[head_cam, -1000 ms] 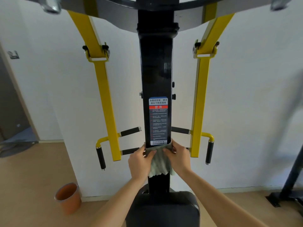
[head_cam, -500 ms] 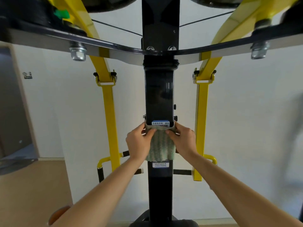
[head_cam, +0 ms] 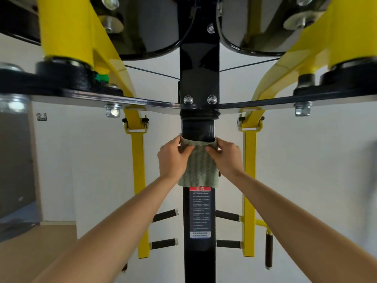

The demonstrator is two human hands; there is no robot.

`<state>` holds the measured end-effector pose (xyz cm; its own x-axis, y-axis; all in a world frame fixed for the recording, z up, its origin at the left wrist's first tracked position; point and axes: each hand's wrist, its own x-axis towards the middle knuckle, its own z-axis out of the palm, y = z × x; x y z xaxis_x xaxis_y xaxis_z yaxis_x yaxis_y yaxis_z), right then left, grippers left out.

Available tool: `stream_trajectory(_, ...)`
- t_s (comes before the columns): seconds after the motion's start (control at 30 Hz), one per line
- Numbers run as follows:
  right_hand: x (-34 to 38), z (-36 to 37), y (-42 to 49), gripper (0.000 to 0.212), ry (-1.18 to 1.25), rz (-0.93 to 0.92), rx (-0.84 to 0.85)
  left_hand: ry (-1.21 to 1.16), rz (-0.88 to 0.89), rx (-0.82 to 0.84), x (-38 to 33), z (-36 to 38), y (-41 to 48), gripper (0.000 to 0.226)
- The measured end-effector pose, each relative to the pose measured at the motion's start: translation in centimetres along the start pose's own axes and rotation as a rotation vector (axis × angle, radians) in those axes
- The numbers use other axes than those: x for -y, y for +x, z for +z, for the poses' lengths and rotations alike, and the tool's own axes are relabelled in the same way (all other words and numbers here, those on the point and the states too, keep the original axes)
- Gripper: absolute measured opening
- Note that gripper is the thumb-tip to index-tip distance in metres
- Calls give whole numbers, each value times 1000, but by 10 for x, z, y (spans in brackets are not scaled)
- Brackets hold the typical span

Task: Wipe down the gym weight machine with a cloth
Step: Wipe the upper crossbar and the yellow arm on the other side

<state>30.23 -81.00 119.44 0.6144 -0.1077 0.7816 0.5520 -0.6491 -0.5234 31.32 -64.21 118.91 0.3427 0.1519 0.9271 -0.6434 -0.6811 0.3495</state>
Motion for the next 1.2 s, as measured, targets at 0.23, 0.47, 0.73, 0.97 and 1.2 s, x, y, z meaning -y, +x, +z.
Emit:
stream_trajectory(0.23, 26, -21, 18, 27, -78, 55, -103, 91, -167, 11, -16, -18, 31, 31)
stream_trajectory(0.47, 49, -38, -34, 15, 625, 574, 186, -743, -939, 321, -42, -61, 8, 11)
stream_trajectory(0.73, 73, -47, -78, 32, 1062, 573, 743, -926, -1004, 280, -75, -85, -18, 22)
stream_trajectory(0.97, 93, -59, -66, 34, 1394, 823, 370, -365, -443, 482, -88, -120, -31, 35)
stream_trajectory(1.2, 124, -69, -50, 33, 1835, 754, 88, 244, 254, 212, -101, -175, -38, 33)
